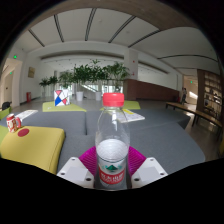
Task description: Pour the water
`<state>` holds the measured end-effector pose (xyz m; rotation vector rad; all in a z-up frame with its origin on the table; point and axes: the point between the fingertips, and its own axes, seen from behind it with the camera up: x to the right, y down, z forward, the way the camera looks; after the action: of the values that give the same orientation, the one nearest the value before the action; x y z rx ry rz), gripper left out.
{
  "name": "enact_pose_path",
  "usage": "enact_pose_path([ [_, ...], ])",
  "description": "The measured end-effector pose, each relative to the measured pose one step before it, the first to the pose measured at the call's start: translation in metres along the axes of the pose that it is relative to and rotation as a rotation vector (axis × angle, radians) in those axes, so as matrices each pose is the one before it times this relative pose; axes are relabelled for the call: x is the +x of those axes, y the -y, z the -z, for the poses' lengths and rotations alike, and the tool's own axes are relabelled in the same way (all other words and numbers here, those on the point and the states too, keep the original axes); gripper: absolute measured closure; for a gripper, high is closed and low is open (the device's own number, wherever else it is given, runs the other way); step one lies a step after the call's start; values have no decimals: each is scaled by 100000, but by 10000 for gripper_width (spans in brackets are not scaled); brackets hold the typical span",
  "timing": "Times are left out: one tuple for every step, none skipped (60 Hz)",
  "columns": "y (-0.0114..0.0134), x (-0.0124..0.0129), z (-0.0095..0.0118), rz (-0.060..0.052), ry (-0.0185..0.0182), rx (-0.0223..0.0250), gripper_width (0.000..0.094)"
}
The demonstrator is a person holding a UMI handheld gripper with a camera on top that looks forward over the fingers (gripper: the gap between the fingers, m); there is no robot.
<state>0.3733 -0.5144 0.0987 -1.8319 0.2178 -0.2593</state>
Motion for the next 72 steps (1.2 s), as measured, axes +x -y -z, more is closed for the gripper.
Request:
enact_pose_path([
  [50,-21,51,579,-306,-147,569],
  [38,112,215,745,-390,-5,570],
  [148,-10,118,881,-366,20,570],
  [197,-65,193,991,-577,-50,569],
  [239,64,179,966,-732,22,568],
  [313,96,160,888,-955,169,569],
  [368,151,191,1047,-958,121,570],
  [370,80,179,1212,-844,78,570],
  [505,79,197,1270,-884,273,572],
  [565,107,169,1151,-998,503,569],
  [544,230,75,1198,-988,686,569],
  [641,110,163,1463,-1068,475,569],
  [658,-218,136,1735,-1369,487,570],
  [818,128,171,1650,-1251,636,570],
  [854,189,193,1624,-1449,725,569],
  [861,173,175,1680,-1506,775,569],
  [966,198,167,1881,-1392,827,568],
  [992,102,93,1900,-1430,819,570],
  [1004,128,78,1908,-1523,818,570],
  [989,809,-436,1856,-1099,875,569],
  [1072,126,170,2283,-1660,819,569],
  [1067,125,73,2537,-1593,916,570],
  [1112,139,71,2637,-1687,1031,571],
  [1155,99,-19,2685,-1756,1128,570],
  [1232,108,31,2758,-1682,1291,569],
  [1291,17,13,2775,-1579,1453,569],
  [1188,503,-108,2797,-1162,1680,570],
  [1527,-544,288,3199,-1682,1570,570],
  [1221,-5,36,3176,-1259,1561,571],
  [1292,-26,18,3320,-1395,1481,569],
  [1333,-39,32,3219,-1470,1536,570],
  [1362,-40,2,3071,-1365,1722,569],
  [1092,327,-325,2962,-824,1907,569],
  [1620,-54,-352,3202,-855,1853,569],
  [1798,-603,250,3700,-1340,1897,568],
  [1448,-214,-82,3320,-1016,1955,569],
  [1449,-249,-60,3378,-992,1936,570],
  [1487,-288,-75,3596,-797,1884,569],
  [1479,-311,-77,3861,-656,1899,570],
  [1480,-404,-101,3807,-571,1991,570],
  [733,18,-461,3348,-157,2437,571],
  [2408,-441,320,4512,-765,2193,572],
  [1567,-492,-121,4038,-339,2275,572],
  [1598,-502,-102,4318,-219,2303,573],
  [1573,-501,-117,4236,-237,2423,575],
  [1615,-466,-126,4141,-235,2526,572],
  [1629,-465,-143,4237,-153,2537,572],
  [1569,-465,-105,4510,-110,2449,572],
  [327,-994,-526,3879,78,2869,572],
  [2388,-69,211,4786,-340,2169,573],
  [1556,-444,-82,3893,-86,2518,573],
  [1514,-460,-69,3825,93,2588,571],
  [1549,-469,-36,4006,178,2587,572],
  [1549,-370,-7,3986,139,2624,570],
  [732,-842,-277,3204,86,2841,571],
  [1448,-411,-77,3863,-17,2568,572],
  [1154,-458,-8,3777,18,2788,573],
  [2333,109,-316,4963,-22,2184,573],
  [1417,-402,-91,4014,61,2445,572],
  [499,-1039,107,3015,101,2687,572],
  [2115,106,-376,4487,431,1943,571],
  [1175,-483,-87,3278,476,2183,571],
  [1199,-424,-24,2956,556,2335,569],
  [1322,-511,-65,2879,628,2894,572],
  [43,-1274,945,2183,153,3049,571],
  [1154,-235,-50,3088,137,2278,572],
  [1306,619,-833,2767,681,2705,570],
  [1115,-200,-4,2971,-44,2128,572],
  [999,-193,-57,2823,124,2140,572],
  [966,-264,-24,2625,358,1854,571],
  [801,-373,-108,2565,768,1342,571],
  [703,-1311,637,2638,299,435,573],
])
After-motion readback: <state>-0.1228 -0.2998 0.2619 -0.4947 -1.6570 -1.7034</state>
